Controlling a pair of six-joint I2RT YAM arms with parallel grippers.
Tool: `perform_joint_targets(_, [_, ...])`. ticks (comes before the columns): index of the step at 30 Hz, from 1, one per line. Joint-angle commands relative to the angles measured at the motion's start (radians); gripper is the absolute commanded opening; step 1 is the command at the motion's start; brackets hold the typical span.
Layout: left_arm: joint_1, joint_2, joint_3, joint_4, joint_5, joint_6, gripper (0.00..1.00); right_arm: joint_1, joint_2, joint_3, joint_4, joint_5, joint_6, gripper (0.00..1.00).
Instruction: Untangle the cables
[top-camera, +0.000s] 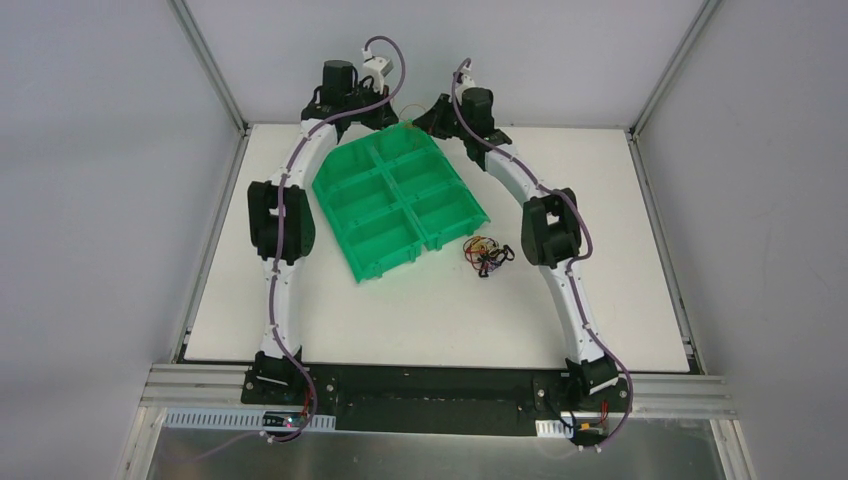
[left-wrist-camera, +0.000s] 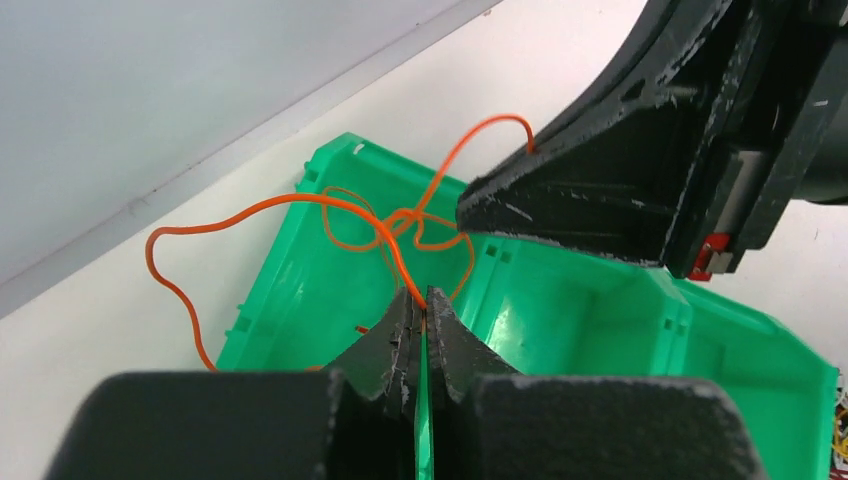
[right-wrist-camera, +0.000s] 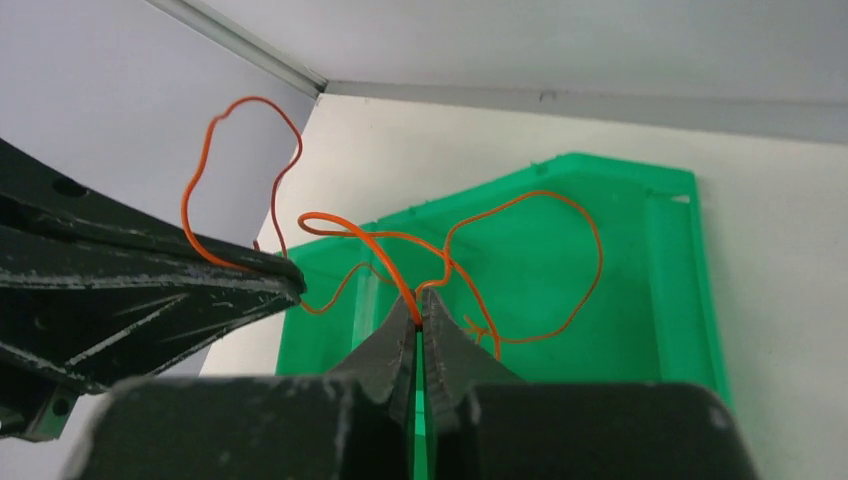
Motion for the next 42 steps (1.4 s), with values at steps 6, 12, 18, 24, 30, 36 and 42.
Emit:
perform_joint_targets(6, [0.006,0.081,0.008,0.107,0.102,-0.046,0.00,0.006,-0.042,-0.126,0.107,-0.017,0.046,0.03])
perform_joint_targets(12, [0.006,0.126,0.027,0.106,0.096,-0.116,0.00,0.004,-0.096,-0.214,0.105,-0.001,-0.009,0.09])
perform_joint_targets(18, [-0.001,0.125,0.010,0.103,0.063,-0.169,0.06,-0.004,-0.110,-0.237,0.097,0.000,-0.023,0.12])
perform_joint_targets(24, [0.001,0.071,-0.023,0.093,0.055,-0.186,0.33,-0.005,-0.127,-0.248,0.101,-0.025,-0.033,0.27])
perform_joint_targets(30, [0.006,-0.017,-0.098,0.079,0.056,-0.195,0.54,-0.005,-0.143,-0.257,0.103,-0.043,-0.053,0.49])
perform_joint_targets(36, [0.032,-0.100,-0.153,0.075,0.090,-0.235,0.75,-0.004,-0.194,-0.309,0.111,-0.087,-0.084,0.65])
perform_joint_targets(42, [0.060,-0.229,-0.189,0.033,0.141,-0.197,0.99,-0.028,-0.344,-0.414,0.113,-0.130,-0.163,0.90])
